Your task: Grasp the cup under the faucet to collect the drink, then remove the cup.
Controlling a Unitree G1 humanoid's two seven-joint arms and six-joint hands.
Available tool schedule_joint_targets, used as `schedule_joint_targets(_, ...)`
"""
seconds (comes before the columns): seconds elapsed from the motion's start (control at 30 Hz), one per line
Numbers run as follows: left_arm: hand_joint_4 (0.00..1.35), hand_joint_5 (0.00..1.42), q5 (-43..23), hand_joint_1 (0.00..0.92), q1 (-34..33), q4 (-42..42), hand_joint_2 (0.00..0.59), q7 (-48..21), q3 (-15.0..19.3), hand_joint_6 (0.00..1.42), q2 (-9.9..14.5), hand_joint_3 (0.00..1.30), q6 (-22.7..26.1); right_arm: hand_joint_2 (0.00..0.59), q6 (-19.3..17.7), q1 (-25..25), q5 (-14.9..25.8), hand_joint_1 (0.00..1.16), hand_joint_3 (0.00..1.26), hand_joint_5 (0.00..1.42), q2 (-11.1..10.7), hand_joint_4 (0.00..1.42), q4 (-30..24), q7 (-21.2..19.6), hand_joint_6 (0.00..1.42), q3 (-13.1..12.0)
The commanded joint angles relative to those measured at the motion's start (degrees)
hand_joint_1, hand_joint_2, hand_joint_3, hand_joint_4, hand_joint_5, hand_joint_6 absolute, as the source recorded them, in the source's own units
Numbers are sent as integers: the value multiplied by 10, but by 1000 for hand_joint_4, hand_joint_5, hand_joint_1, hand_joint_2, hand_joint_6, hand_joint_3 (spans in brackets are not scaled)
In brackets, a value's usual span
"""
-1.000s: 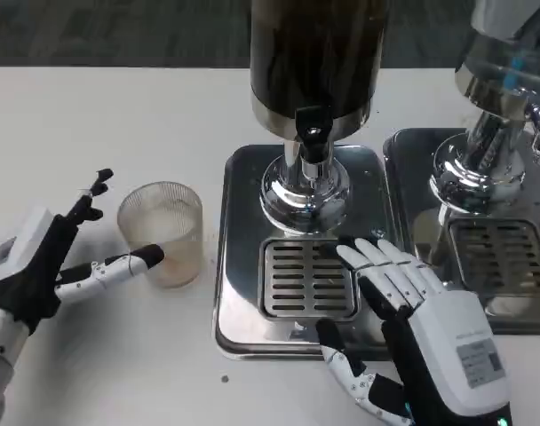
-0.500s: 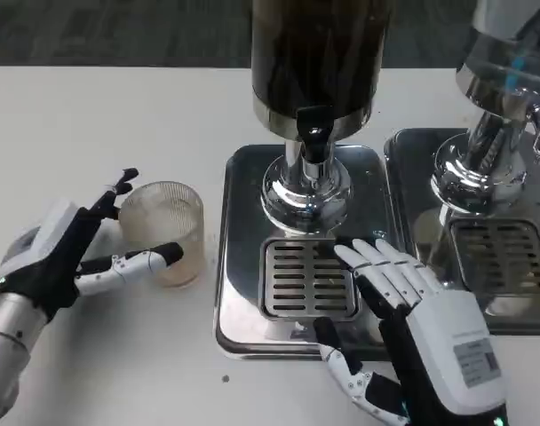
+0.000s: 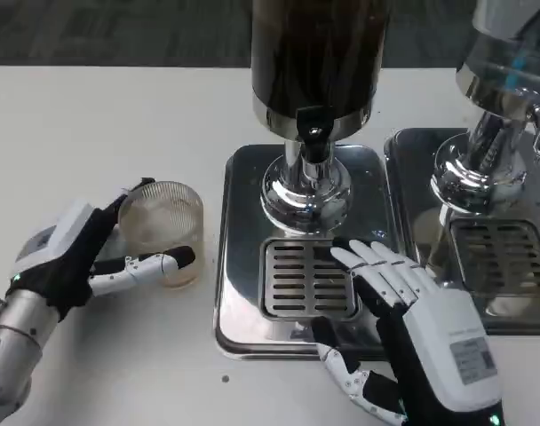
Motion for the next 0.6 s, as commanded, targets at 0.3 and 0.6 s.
schedule_joint_targets(0.3,288,406,19,232,-26,31,77,21,-20,338,-26,243,1,452,-3,8,16,444,284,191,1,208,3,-6,230,-1)
schedule_joint_targets(0.6,533,656,27,204,-16,33,139,86,-26,641,-36,462,-1,452,-2,21,21,445,285,194,5,210,-4,-7,230,-2)
